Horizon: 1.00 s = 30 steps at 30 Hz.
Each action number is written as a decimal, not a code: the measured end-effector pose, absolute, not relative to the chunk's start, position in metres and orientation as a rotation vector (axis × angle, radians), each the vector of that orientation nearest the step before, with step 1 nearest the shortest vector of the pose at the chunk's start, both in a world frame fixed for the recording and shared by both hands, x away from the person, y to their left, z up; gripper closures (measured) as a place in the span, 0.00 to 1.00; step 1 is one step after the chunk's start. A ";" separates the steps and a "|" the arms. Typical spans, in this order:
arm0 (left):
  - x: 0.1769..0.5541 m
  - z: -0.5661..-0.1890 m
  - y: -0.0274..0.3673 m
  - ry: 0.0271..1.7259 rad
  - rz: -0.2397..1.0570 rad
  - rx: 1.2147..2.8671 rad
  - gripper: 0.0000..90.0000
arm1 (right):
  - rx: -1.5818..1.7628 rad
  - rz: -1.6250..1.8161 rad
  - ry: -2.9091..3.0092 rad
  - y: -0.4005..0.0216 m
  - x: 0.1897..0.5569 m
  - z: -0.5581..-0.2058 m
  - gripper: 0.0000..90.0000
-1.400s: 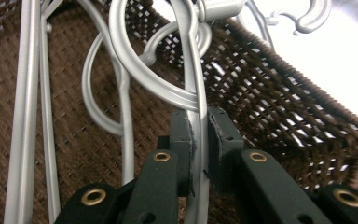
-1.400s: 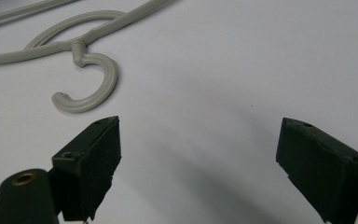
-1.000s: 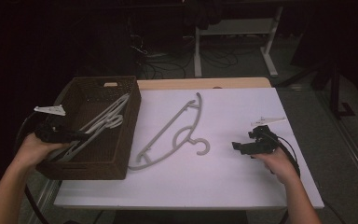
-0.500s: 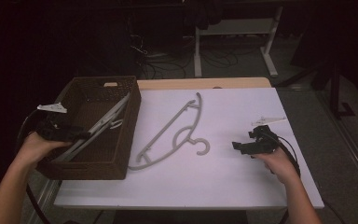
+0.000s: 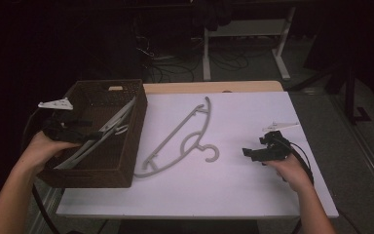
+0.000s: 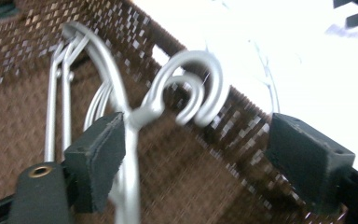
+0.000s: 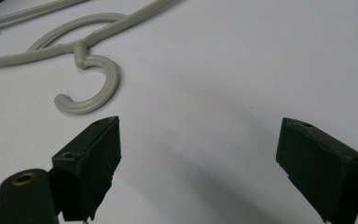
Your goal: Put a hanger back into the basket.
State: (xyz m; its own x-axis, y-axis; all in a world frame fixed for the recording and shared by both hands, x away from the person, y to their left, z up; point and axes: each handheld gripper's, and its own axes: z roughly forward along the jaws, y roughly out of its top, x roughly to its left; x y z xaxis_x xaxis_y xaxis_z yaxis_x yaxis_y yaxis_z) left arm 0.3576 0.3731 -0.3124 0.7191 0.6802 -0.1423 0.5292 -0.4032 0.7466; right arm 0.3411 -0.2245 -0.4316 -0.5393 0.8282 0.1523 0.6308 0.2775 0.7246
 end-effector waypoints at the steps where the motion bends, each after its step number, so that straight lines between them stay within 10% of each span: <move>1: 0.357 -0.309 0.369 0.907 0.232 2.089 0.20 | 1.344 1.118 2.294 -0.225 0.341 -0.432 0.15; 30: 0.364 -0.284 0.216 0.671 0.136 2.031 0.10 | 1.325 1.127 2.297 -0.225 0.340 -0.430 0.15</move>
State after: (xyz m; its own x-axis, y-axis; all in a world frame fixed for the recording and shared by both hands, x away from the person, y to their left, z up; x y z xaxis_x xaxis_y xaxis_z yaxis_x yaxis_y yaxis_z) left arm 0.3635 0.2164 -0.2840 0.8427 0.5106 -0.1706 0.4042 -0.3906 0.8271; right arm 0.3400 -0.2250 -0.4302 -0.5505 0.8215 0.1485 0.6202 0.2834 0.7315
